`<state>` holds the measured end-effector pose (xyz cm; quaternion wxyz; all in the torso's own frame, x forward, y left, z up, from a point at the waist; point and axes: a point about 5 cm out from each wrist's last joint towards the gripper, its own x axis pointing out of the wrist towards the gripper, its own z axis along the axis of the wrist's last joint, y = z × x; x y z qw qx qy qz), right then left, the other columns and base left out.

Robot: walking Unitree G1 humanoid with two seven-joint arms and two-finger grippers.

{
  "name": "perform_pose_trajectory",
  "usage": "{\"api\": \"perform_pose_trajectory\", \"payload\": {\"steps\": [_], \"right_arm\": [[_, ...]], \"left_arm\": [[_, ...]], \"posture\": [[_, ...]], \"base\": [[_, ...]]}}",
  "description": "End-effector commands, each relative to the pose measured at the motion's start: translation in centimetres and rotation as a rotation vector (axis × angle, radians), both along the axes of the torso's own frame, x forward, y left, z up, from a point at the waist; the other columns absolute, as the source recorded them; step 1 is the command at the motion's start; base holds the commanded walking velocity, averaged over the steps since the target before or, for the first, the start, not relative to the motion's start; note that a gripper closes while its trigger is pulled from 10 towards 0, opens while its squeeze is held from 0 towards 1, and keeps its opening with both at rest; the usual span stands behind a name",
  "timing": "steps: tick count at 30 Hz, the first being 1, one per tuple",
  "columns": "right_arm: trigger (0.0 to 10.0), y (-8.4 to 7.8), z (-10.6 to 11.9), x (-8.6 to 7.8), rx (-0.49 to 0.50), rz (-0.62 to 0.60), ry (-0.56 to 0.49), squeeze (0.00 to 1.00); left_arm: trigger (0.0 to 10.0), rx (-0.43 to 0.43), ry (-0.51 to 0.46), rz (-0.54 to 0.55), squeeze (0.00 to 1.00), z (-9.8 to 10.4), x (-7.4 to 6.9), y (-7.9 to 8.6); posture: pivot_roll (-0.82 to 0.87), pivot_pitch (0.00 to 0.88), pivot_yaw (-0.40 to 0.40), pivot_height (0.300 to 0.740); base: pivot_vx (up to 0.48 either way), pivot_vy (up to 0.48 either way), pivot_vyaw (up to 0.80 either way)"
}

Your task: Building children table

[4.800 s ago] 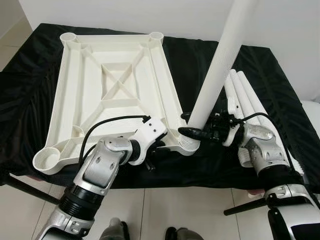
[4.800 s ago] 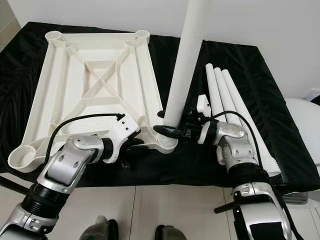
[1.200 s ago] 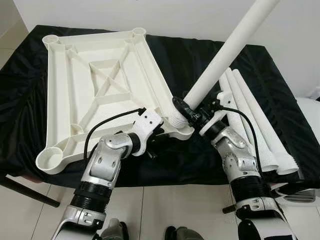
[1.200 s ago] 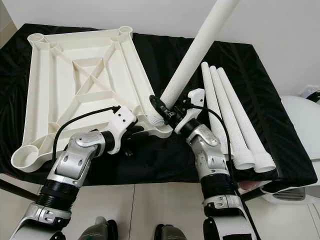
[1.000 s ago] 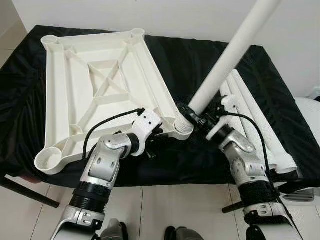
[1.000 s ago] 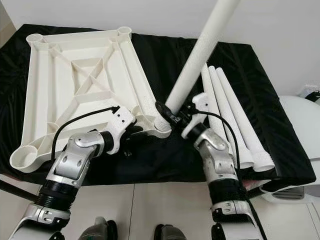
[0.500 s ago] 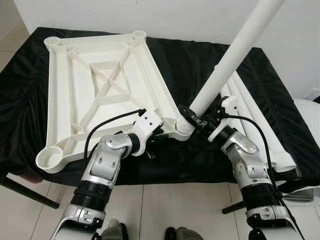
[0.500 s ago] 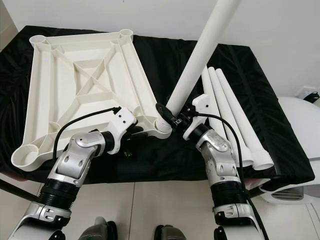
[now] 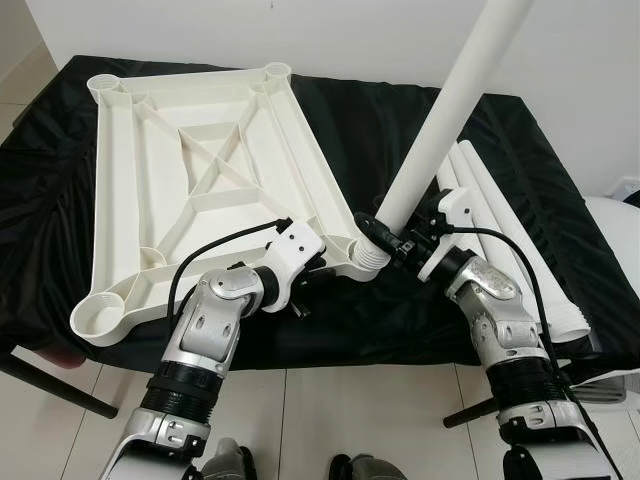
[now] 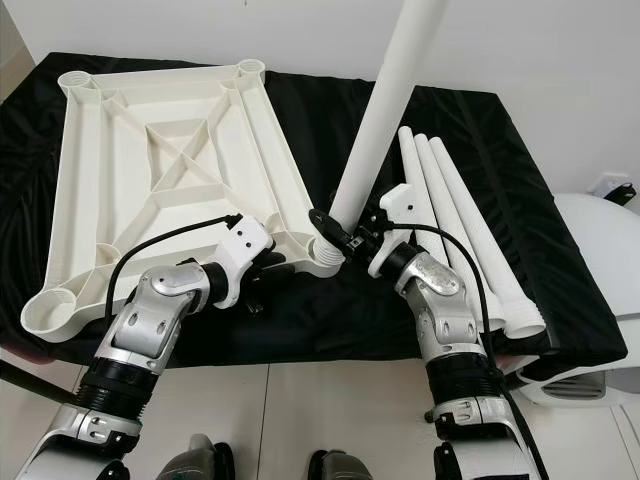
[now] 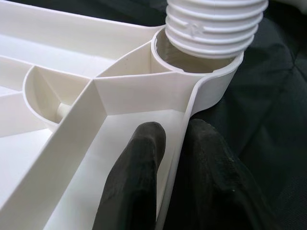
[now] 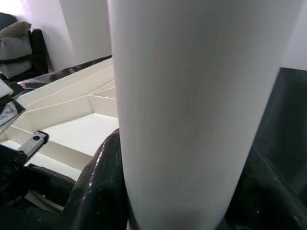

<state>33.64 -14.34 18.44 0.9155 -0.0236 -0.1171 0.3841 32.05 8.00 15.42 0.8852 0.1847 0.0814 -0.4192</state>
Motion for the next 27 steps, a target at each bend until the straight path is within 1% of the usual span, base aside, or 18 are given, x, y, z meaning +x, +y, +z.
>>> {"api": "perform_pose_trajectory", "payload": {"steps": [1, 5, 6, 11, 17, 27], "right_arm": [[10.0, -0.2, -1.6, 0.0, -0.038, -0.001, 0.072, 0.00], [10.0, -0.2, -1.8, 0.3, -0.037, 0.000, 0.086, 0.00], [10.0, 0.0, -1.9, 0.3, -0.024, 0.012, 0.094, 0.00], [10.0, 0.3, -1.9, 0.2, -0.021, 0.026, 0.081, 0.00], [10.0, 1.0, -2.1, 0.0, -0.032, 0.090, 0.084, 0.00], [10.0, 0.8, -2.2, -0.3, -0.058, 0.138, 0.080, 0.00]], "left_arm": [[10.0, 0.026, -0.096, 0.191, 0.00, 0.1, 0.6, 0.9], [10.0, 0.033, -0.100, 0.186, 0.00, 0.1, 0.4, 0.9], [10.0, 0.038, -0.102, 0.178, 0.00, 0.0, 0.2, 0.8], [10.0, 0.040, -0.101, 0.170, 0.00, -0.1, 0.0, 0.7], [10.0, 0.039, -0.094, 0.148, 0.00, -0.4, -0.4, 0.1], [10.0, 0.056, -0.083, 0.105, 0.00, -1.0, -0.9, -0.6]], "posture": [[-0.06, 0.115, -0.046, 0.740], [-0.05, 0.117, -0.046, 0.740], [-0.05, 0.118, -0.047, 0.740], [-0.05, 0.117, -0.049, 0.740], [-0.05, 0.118, -0.052, 0.740], [-0.05, 0.118, -0.049, 0.740]], "base": [[0.000, 0.000, 0.00], [0.000, 0.000, 0.00], [0.000, 0.000, 0.00], [0.000, 0.000, 0.00], [0.000, 0.000, 0.00], [0.000, 0.000, 0.00]]}}
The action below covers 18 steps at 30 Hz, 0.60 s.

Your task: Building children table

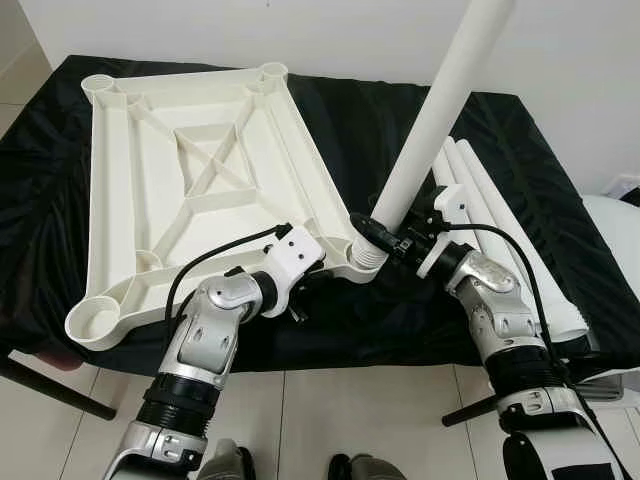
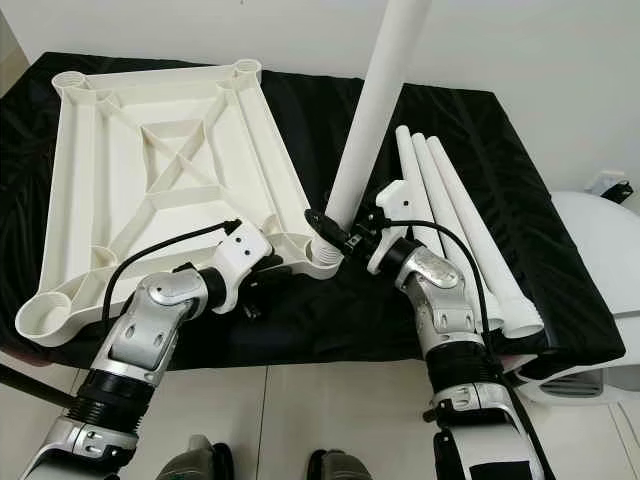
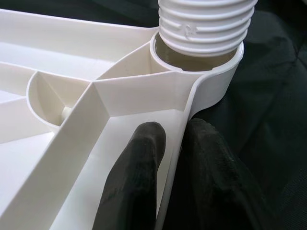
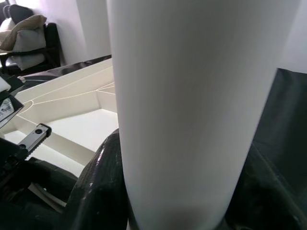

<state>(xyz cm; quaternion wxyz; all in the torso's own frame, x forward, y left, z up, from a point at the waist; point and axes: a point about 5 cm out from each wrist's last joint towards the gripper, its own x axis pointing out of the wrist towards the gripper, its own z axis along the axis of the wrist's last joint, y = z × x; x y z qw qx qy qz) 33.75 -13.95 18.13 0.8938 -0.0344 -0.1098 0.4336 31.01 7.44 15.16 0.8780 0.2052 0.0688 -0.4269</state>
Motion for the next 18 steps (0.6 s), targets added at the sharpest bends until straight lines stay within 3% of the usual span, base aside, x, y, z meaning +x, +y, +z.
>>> {"api": "perform_pose_trajectory", "payload": {"steps": [1, 11, 18], "right_arm": [[10.0, 0.32, -1.92, -0.49, -0.030, 0.037, 0.079, 0.00], [10.0, 0.49, -2.40, -0.95, -0.056, 0.083, 0.095, 0.00], [10.0, -0.29, -2.86, -0.64, -0.088, 0.037, 0.102, 0.00]], "left_arm": [[10.0, 0.026, -0.048, 0.128, 0.00, -0.73, 0.04, -0.15], [10.0, 0.025, -0.048, 0.113, 0.00, -0.73, -0.19, -0.56], [10.0, 0.025, -0.050, 0.112, 0.00, -0.74, -0.29, -0.55]], "posture": [[-0.05, 0.118, -0.049, 0.740], [-0.06, 0.118, -0.051, 0.740], [-0.05, 0.118, -0.050, 0.740]], "base": [[0.000, 0.000, 0.00], [0.000, 0.000, 0.00], [0.000, 0.000, 0.00]]}}
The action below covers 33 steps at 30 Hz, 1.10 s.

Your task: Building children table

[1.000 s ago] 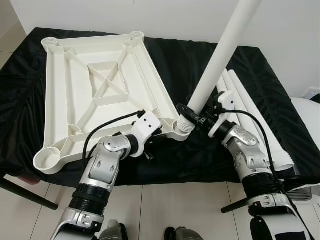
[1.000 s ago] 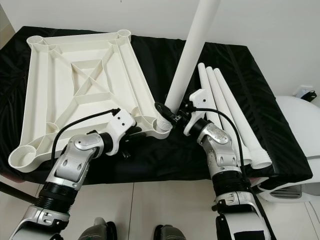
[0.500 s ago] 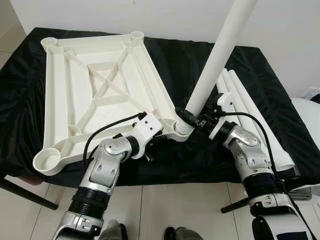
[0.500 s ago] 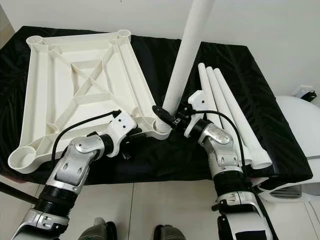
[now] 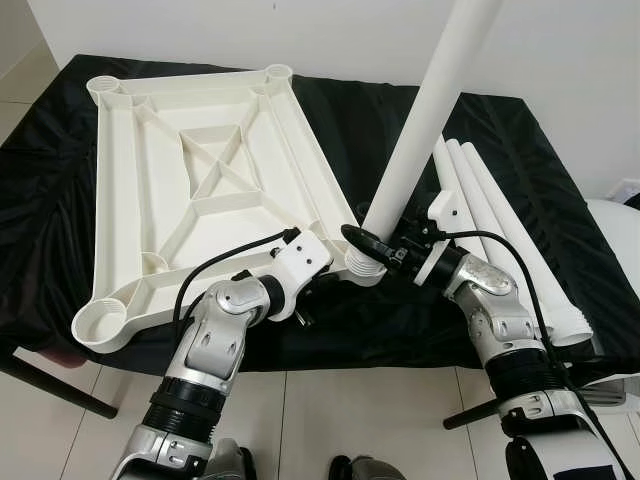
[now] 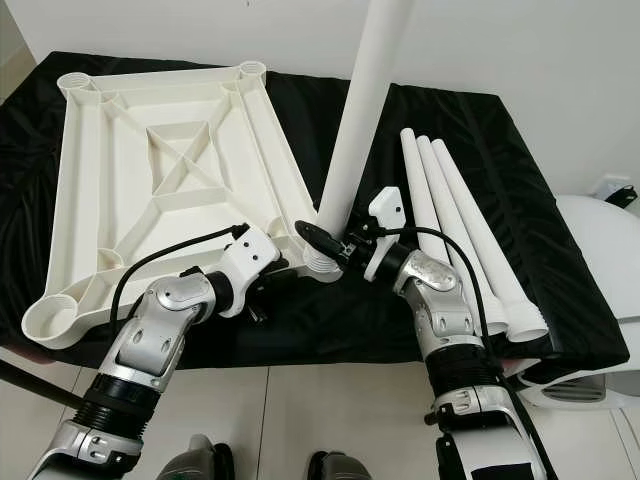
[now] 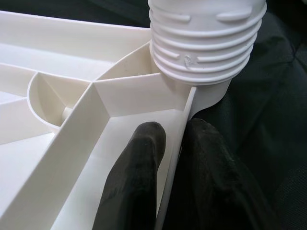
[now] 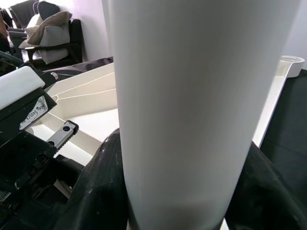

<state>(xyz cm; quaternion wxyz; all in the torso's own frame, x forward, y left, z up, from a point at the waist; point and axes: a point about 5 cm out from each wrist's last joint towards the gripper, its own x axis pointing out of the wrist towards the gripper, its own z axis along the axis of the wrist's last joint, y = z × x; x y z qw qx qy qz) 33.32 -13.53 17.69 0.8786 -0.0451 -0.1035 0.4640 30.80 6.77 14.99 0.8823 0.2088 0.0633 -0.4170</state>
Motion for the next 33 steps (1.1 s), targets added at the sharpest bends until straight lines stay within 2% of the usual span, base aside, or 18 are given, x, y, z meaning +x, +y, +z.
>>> {"api": "perform_pose_trajectory", "payload": {"steps": [1, 9, 25, 33], "right_arm": [[10.0, -0.7, -2.4, -0.2, -0.059, -0.030, 0.099, 0.00], [10.0, -2.0, -2.7, 0.2, -0.084, -0.116, 0.103, 0.00], [10.0, -2.0, -3.4, -0.1, -0.099, -0.107, 0.118, 0.00], [10.0, -2.3, -5.3, -1.2, -0.094, -0.134, 0.157, 0.00]], "left_arm": [[10.0, 0.024, -0.032, 0.094, 0.00, -0.6, -0.1, 0.1], [10.0, 0.025, -0.037, 0.093, 0.00, -0.5, -0.1, 0.1], [10.0, 0.023, -0.036, 0.094, 0.00, -0.4, -0.3, 0.0], [10.0, 0.018, -0.035, 0.102, 0.00, -0.4, -0.5, 0.3]], "posture": [[-0.05, 0.118, -0.050, 0.740], [-0.06, 0.118, -0.047, 0.740], [-0.05, 0.133, -0.053, 0.740], [-0.04, 0.142, -0.056, 0.740]], "base": [[0.000, 0.000, 0.00], [0.000, 0.000, 0.00], [0.000, 0.000, 0.00], [0.000, 0.000, 0.00]]}}
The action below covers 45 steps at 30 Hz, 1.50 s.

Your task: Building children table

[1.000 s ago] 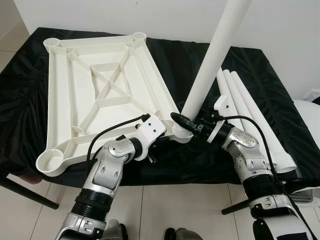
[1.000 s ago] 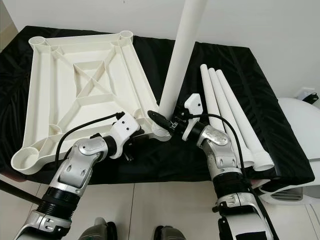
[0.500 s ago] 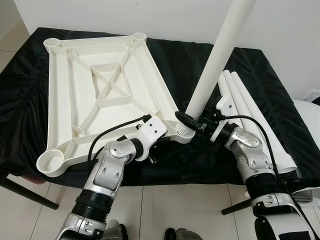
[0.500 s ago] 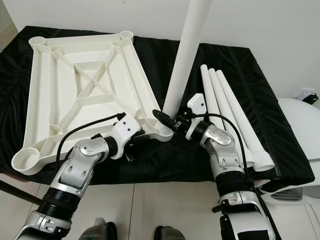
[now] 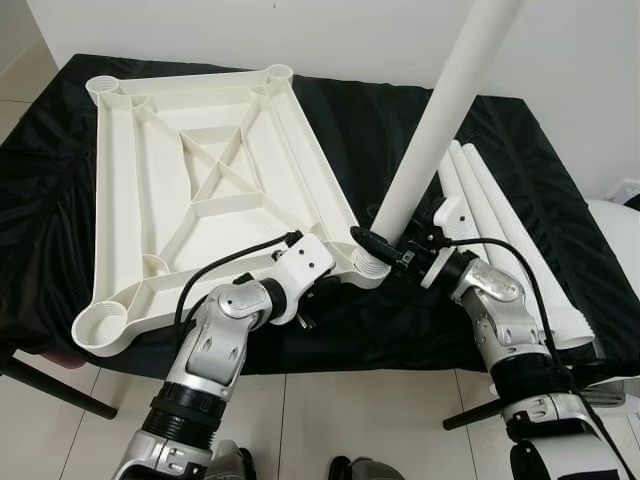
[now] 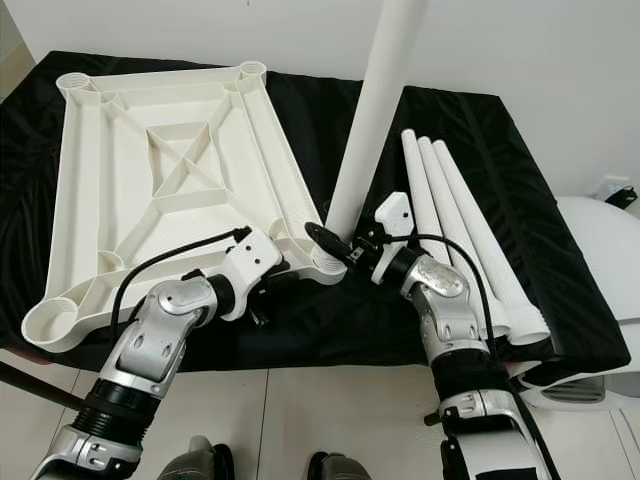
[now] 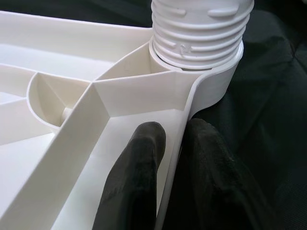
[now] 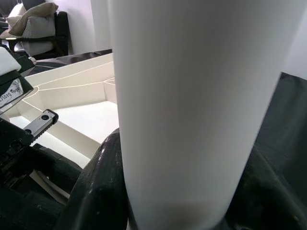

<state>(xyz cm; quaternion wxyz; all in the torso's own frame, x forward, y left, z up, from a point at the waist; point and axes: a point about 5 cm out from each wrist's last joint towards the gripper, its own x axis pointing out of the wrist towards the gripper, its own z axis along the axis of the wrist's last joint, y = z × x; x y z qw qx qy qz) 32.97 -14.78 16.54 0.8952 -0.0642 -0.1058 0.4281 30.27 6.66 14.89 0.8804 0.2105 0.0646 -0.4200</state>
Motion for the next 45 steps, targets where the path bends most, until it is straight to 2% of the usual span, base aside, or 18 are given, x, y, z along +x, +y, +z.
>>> {"api": "perform_pose_trajectory", "payload": {"steps": [1, 15, 26, 36, 42, 45], "right_arm": [[10.0, -1.1, -4.1, -0.8, -0.064, -0.054, 0.180, 0.00], [10.0, -1.5, -5.5, -1.0, -0.051, -0.129, 0.209, 0.00], [10.0, -1.6, -5.6, 0.1, -0.001, -0.164, 0.324, 0.00], [10.0, -1.4, -5.5, 0.5, -0.032, -0.156, 0.314, 0.00], [10.0, -0.9, -5.9, -0.3, -0.067, -0.116, 0.270, 0.00], [10.0, -1.1, -6.6, -1.2, -0.116, -0.098, 0.248, 0.00]], "left_arm": [[10.0, 0.014, -0.038, 0.108, 0.00, -0.3, 0.1, 0.4], [10.0, 0.011, -0.042, 0.111, 0.00, 0.0, 0.0, 0.4], [10.0, 0.006, -0.044, 0.107, 0.00, 0.2, -0.2, 0.3], [10.0, 0.002, -0.046, 0.107, 0.00, 0.3, -0.2, 0.2], [10.0, -0.002, -0.046, 0.110, 0.00, 0.3, -0.3, 0.2], [10.0, -0.002, -0.047, 0.112, 0.00, 0.3, -0.4, 0.2]], "posture": [[-0.04, 0.142, -0.056, 0.740], [-0.04, 0.146, -0.057, 0.740], [-0.04, 0.147, -0.053, 0.740], [-0.04, 0.149, -0.058, 0.740], [-0.03, 0.149, -0.060, 0.740], [-0.04, 0.147, -0.058, 0.740]], "base": [[0.000, 0.000, 0.00], [0.000, 0.000, 0.00], [0.000, 0.000, 0.00], [0.000, 0.000, 0.00], [0.000, 0.000, 0.00], [0.000, 0.000, 0.00]]}}
